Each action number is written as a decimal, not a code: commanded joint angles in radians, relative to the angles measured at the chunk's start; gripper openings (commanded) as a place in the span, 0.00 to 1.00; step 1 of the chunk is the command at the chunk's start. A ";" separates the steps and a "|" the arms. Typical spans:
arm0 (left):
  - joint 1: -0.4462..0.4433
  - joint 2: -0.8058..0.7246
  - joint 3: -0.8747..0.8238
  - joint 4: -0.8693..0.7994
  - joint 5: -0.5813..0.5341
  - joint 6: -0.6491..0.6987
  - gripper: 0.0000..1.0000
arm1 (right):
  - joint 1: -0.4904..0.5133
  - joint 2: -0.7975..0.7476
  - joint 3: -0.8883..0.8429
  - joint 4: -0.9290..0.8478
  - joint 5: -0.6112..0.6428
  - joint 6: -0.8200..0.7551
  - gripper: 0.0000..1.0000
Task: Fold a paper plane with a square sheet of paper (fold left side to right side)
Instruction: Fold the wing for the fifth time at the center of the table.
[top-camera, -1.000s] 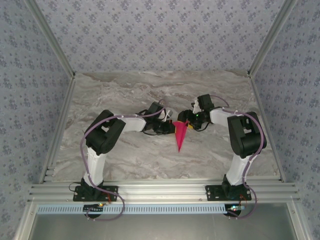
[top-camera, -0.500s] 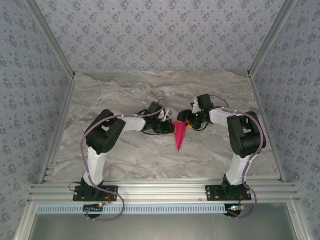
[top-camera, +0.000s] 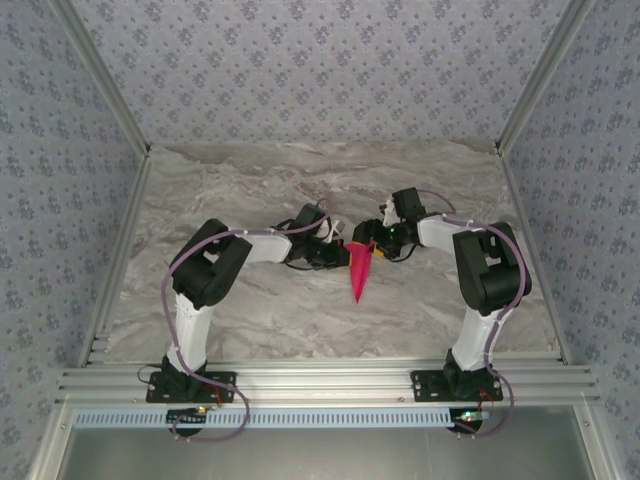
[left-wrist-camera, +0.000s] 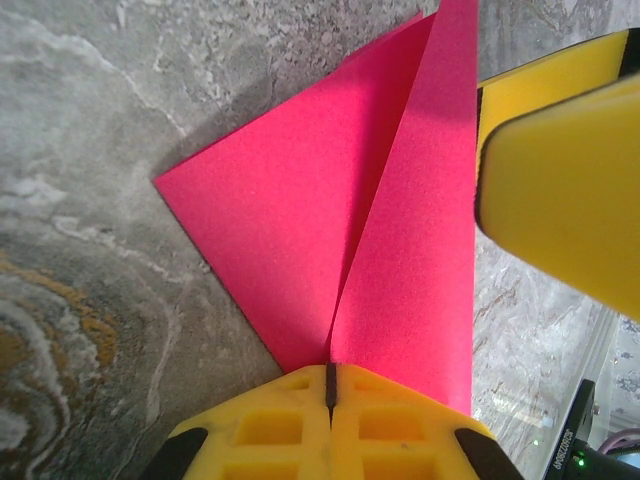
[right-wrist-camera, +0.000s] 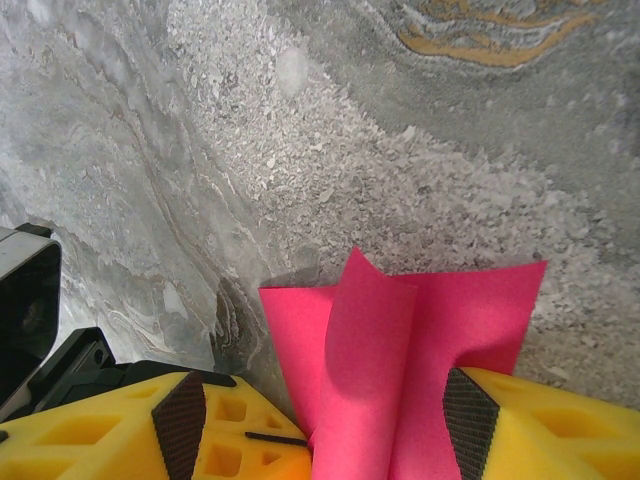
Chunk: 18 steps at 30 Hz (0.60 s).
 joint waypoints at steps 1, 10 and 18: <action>-0.024 0.035 0.017 -0.037 -0.029 0.022 0.00 | 0.002 -0.009 0.012 -0.079 0.006 -0.025 0.70; -0.025 0.036 0.023 -0.043 -0.031 0.021 0.00 | -0.026 -0.118 0.011 -0.130 0.024 -0.061 0.71; -0.047 0.028 0.060 -0.081 -0.028 0.046 0.00 | -0.026 -0.156 -0.044 -0.133 0.022 -0.065 0.53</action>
